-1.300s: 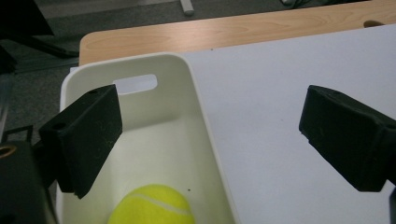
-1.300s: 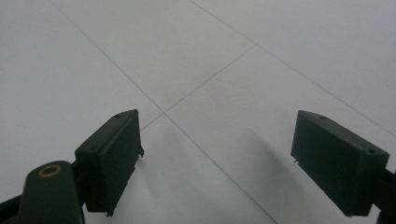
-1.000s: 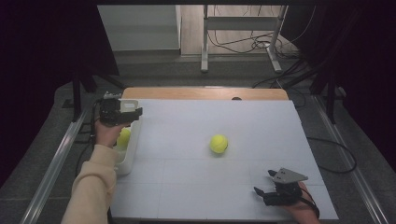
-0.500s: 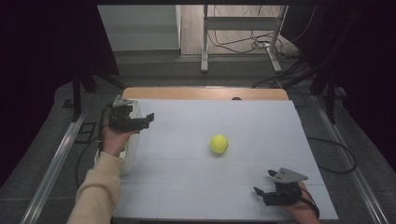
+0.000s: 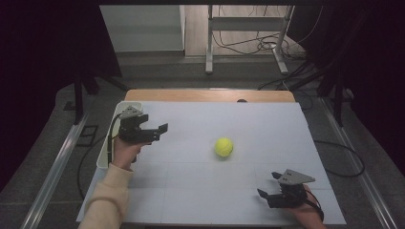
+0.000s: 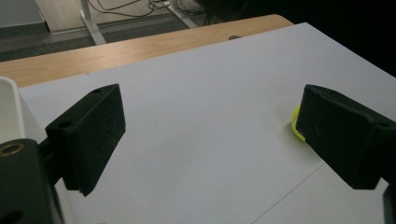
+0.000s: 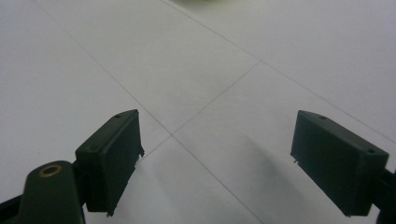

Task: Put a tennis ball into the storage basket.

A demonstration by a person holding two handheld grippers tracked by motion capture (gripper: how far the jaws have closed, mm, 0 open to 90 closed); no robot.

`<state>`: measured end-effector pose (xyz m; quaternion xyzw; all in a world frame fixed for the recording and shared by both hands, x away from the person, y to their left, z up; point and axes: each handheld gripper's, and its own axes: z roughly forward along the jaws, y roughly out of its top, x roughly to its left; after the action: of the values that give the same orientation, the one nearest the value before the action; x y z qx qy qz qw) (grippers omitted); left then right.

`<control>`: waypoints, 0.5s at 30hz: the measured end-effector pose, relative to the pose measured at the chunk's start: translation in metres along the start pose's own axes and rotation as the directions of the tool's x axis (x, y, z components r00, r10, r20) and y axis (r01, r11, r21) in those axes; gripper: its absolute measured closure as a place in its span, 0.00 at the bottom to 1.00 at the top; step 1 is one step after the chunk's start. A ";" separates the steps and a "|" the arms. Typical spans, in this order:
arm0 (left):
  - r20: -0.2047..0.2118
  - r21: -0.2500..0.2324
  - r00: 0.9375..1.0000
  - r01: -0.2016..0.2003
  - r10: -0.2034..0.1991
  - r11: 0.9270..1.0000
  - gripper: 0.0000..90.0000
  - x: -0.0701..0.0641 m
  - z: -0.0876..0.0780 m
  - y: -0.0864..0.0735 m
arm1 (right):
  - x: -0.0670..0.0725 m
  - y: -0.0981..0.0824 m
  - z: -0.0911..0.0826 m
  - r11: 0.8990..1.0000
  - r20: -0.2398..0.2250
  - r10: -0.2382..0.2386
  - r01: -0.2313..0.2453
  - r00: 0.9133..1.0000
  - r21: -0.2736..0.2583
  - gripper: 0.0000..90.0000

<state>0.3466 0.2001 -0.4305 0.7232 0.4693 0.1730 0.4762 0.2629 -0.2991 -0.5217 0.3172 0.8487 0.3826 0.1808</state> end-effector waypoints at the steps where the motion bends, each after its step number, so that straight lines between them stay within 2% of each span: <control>1: 0.000 0.000 1.000 0.000 0.000 1.000 0.10 0.000 0.000 0.000 | 0.000 0.000 0.000 1.000 0.000 0.000 0.000 1.000 0.000 0.19; 5: 0.018 -0.010 1.000 0.012 -0.012 1.000 0.10 -0.003 -0.002 -0.002 | 0.000 0.001 0.001 1.000 -0.008 0.000 0.000 1.000 -0.006 0.19; 10: 0.024 0.004 1.000 -0.012 0.012 1.000 0.10 -0.014 0.003 -0.003 | 0.000 0.001 0.001 1.000 -0.004 -0.008 0.008 1.000 -0.014 0.19; 15: 0.035 0.012 0.999 -0.018 0.018 1.000 0.10 -0.023 0.008 -0.004 | 0.001 0.001 -0.002 1.000 -0.012 -0.016 0.015 1.000 -0.023 0.19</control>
<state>0.3390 0.1770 -0.4337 0.7333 0.4554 0.1619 0.4782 0.2612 -0.2990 -0.5200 0.3062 0.8478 0.3930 0.1820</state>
